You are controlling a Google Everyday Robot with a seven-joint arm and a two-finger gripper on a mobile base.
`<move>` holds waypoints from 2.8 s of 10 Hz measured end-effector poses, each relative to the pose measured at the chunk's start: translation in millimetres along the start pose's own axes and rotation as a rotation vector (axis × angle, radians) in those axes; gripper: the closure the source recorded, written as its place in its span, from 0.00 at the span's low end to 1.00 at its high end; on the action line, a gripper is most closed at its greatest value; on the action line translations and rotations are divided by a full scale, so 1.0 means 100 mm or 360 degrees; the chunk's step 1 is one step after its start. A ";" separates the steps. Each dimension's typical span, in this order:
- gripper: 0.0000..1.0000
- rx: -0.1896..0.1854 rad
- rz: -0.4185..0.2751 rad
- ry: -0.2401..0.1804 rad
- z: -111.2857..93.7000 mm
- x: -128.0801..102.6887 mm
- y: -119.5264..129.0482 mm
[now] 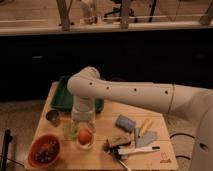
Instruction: Place apple in paper cup
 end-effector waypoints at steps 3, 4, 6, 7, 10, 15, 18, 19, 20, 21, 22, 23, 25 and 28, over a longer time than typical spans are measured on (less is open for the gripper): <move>0.20 -0.0001 0.0002 -0.0005 0.00 0.02 0.01; 0.20 -0.0001 0.0005 -0.0001 -0.01 0.02 0.02; 0.20 -0.0002 0.0011 0.0011 -0.04 0.04 0.03; 0.20 -0.0003 0.0012 0.0018 -0.06 0.06 0.03; 0.20 -0.0014 0.0003 0.0035 -0.11 0.12 0.04; 0.20 -0.0024 -0.0025 0.0046 -0.16 0.17 0.04; 0.20 -0.0025 -0.0029 0.0045 -0.16 0.17 0.03; 0.20 -0.0025 -0.0029 0.0045 -0.16 0.17 0.03; 0.20 -0.0025 -0.0029 0.0045 -0.16 0.17 0.03; 0.20 -0.0024 -0.0029 0.0045 -0.16 0.17 0.03; 0.20 -0.0024 -0.0028 0.0045 -0.16 0.17 0.03; 0.20 -0.0024 -0.0029 0.0045 -0.16 0.17 0.03; 0.20 -0.0024 -0.0028 0.0045 -0.16 0.17 0.03; 0.20 -0.0024 -0.0027 0.0046 -0.16 0.17 0.03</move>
